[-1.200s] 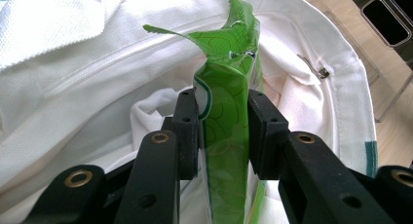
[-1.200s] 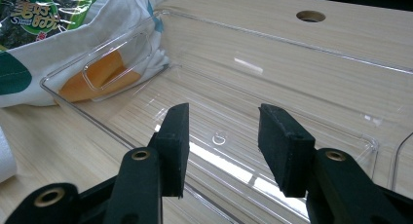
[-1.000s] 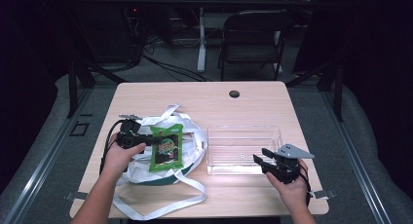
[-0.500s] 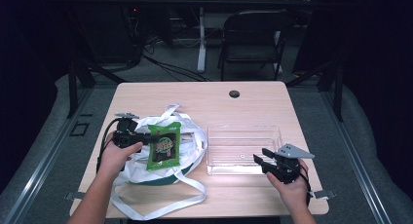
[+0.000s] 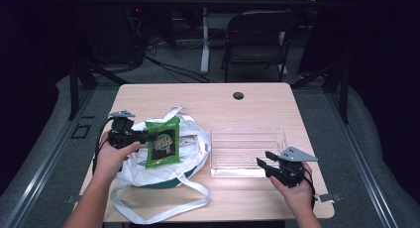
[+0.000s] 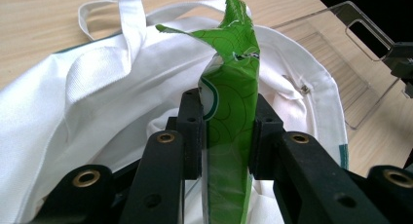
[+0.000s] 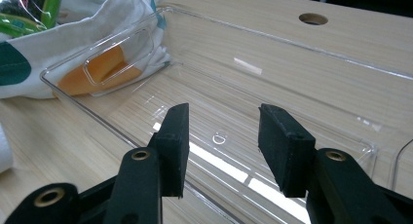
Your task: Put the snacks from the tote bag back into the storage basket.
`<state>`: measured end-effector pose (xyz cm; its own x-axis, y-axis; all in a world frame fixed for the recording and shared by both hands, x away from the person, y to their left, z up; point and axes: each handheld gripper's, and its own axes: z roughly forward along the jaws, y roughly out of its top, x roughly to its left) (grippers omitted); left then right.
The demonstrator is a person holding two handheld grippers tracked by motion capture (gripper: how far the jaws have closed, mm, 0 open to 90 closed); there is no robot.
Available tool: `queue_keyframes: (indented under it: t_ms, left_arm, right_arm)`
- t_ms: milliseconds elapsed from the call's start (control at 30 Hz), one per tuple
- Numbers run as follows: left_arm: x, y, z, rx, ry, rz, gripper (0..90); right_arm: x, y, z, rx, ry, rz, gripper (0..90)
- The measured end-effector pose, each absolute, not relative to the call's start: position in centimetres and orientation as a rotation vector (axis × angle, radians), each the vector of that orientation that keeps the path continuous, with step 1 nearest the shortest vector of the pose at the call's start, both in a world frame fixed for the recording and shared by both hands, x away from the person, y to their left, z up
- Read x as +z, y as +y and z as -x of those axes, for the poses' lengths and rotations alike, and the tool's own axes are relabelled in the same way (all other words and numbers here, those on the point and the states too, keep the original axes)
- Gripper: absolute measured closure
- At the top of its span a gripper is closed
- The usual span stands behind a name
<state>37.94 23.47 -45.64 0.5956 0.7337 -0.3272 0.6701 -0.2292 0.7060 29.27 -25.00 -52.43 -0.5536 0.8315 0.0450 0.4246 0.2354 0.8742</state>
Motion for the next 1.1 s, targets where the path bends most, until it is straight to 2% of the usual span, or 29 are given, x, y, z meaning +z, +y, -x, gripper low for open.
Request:
queue_keyframes:
  t_ms: [100, 433, 1100]
  left_arm:
    - [-45.2, 23.7, -37.8, 0.101, 1.11, -1.945, 72.5]
    - [-44.5, 24.2, -37.7, 0.127, 1.106, -1.907, 72.5]
    - [-43.4, 24.7, -37.5, 0.173, 1.081, -1.875, 72.5]
  right_arm:
    - [-52.3, -24.9, -29.3, 1.234, 2.072, -1.111, 52.3]
    - [-52.0, -24.6, -29.3, 1.216, 2.1, -1.091, 51.8]
    - [-50.4, -24.2, -30.3, 1.19, 2.215, -1.044, 59.1]
